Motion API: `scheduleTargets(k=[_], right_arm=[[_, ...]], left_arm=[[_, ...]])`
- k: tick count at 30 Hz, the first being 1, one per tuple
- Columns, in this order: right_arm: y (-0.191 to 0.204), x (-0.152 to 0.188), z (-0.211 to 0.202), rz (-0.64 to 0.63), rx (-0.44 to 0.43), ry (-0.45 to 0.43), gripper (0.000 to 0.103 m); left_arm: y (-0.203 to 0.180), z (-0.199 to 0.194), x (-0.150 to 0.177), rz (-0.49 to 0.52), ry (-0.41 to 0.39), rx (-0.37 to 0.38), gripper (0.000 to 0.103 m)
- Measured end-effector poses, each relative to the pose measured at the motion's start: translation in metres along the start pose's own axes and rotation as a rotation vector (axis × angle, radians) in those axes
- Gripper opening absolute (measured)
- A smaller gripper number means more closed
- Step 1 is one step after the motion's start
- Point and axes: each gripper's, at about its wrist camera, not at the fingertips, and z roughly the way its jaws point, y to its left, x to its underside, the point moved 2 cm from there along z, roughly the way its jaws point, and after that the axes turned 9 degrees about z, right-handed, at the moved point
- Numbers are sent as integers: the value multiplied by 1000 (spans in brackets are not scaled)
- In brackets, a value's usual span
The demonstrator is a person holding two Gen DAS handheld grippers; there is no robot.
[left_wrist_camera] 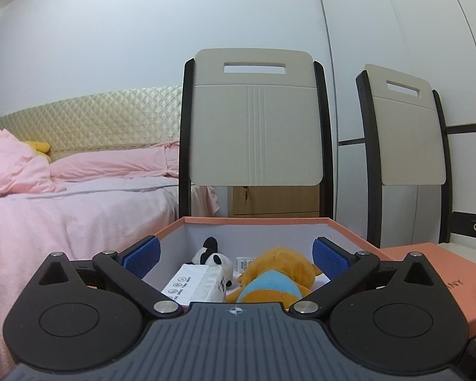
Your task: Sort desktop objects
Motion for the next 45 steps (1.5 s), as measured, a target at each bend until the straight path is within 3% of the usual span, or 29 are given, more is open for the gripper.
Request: scheduleTargets(k=[6, 13, 25, 39, 45], right_arm=[[-7, -5, -6, 3, 7, -10, 103], [-33, -16, -24, 45, 27, -17, 103], [-84, -26, -61, 48, 150, -53, 103], [-107, -19, -63, 86, 163, -24, 103], [-134, -21, -76, 115, 186, 2, 103]], left_arm=[[-8, -8, -4, -63, 5, 45, 103], [-38, -25, -5, -15, -23, 78, 103], [-73, -40, 7, 38, -42, 168, 103], [-88, -42, 14, 53, -19, 243, 103], [-109, -43, 27, 114, 4, 282, 103]])
